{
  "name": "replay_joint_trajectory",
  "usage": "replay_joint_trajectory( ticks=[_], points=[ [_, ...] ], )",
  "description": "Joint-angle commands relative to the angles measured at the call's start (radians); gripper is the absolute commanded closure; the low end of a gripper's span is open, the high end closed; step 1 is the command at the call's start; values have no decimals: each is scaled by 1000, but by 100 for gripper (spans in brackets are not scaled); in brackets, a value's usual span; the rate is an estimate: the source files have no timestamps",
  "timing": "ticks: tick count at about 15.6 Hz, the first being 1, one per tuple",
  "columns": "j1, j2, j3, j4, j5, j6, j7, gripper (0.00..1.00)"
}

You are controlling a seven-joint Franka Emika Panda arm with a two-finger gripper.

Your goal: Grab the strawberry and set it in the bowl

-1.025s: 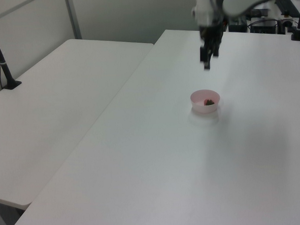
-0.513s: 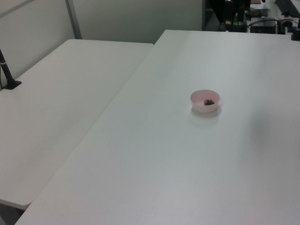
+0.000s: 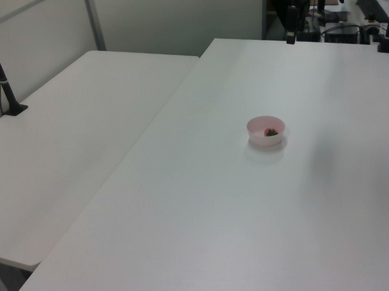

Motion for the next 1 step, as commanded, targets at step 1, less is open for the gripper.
replay_joint_trajectory(
  ticks=[1],
  points=[
    [5,-8,-6,-7,0,13,-20,0]
  ],
)
